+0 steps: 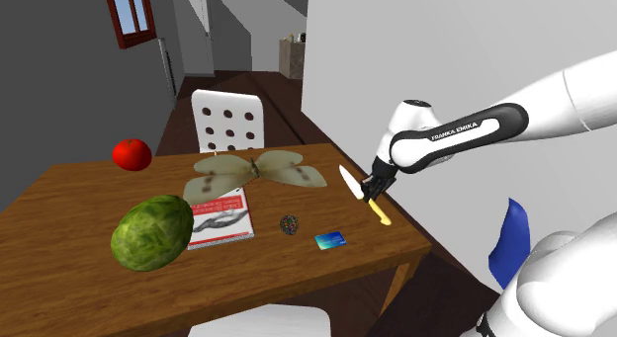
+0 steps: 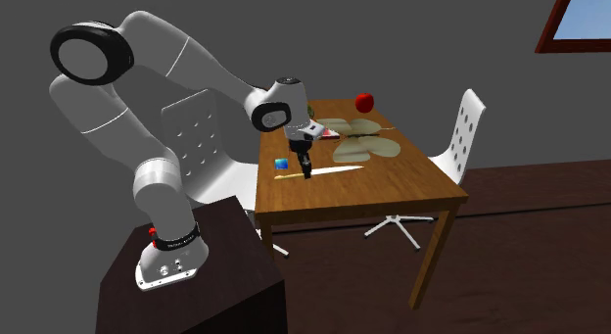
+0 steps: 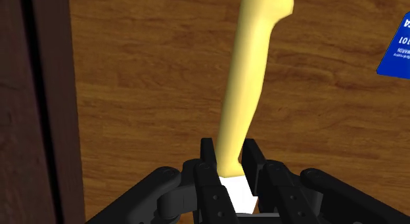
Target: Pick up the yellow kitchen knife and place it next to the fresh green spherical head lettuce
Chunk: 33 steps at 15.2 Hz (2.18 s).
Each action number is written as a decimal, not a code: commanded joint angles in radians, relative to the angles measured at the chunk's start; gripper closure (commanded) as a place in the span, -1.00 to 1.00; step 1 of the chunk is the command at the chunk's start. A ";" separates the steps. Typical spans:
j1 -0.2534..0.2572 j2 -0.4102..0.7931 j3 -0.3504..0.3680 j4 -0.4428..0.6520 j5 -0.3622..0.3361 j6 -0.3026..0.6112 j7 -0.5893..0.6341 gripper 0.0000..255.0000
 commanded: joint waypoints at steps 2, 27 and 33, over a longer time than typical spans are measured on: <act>0.000 -0.024 0.003 0.023 -0.002 -0.048 0.006 1.00; -0.004 -0.137 0.007 0.276 -0.012 -0.414 0.021 1.00; -0.004 -0.141 0.007 0.345 -0.013 -0.486 0.024 1.00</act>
